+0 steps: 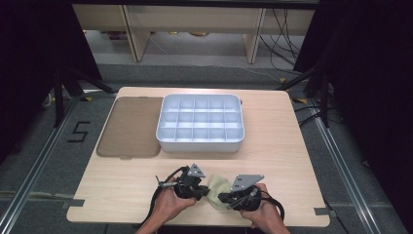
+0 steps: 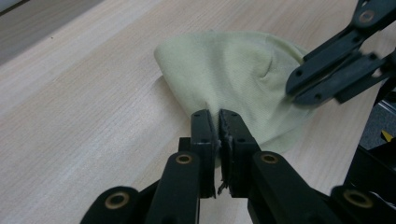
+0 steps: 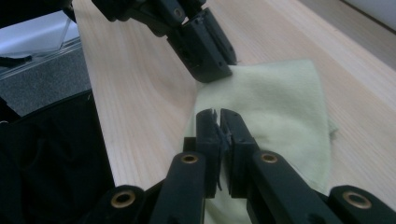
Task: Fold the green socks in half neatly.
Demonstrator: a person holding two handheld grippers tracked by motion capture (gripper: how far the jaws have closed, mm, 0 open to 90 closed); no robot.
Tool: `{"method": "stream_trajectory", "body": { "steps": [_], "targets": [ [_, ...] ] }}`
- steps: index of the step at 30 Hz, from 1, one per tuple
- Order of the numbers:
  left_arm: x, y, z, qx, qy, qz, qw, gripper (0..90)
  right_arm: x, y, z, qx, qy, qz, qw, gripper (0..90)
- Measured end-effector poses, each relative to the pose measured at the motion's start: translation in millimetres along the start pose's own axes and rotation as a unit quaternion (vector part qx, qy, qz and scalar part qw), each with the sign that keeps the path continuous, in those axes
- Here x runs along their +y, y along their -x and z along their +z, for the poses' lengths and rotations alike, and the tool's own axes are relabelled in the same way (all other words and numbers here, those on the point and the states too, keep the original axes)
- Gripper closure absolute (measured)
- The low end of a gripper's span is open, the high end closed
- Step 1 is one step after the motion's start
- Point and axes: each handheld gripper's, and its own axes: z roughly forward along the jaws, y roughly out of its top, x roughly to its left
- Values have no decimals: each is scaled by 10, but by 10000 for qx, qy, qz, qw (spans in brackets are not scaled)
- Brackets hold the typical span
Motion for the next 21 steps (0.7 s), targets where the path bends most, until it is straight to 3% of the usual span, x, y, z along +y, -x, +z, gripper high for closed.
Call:
{"method": "stream_trajectory", "body": {
  "steps": [3,6,10,12,13,17,21],
  "targets": [
    [0,-27,-17,9,-61,60,10000,845,18,-24,71,38,-36,48,10000,868],
    [-4,-26,-12,-7,42,-98,9999,845,37,-43,126,74,-32,51,10000,868],
    [-8,-22,-19,-12,56,-142,9999,845,54,-47,212,84,-73,-8,9999,868],
    [-6,-25,-29,-32,30,-61,10000,845,45,-40,257,77,-121,-25,9999,870],
    [-7,-16,-31,-31,17,-111,9999,845,47,-40,263,91,-141,5,9999,872],
    [3,-4,-50,0,-12,14,10000,845,48,-37,263,107,-113,-14,9999,872],
    [9,12,-69,40,8,47,10000,844,74,40,170,-47,45,92,9999,870]
  ]
}}
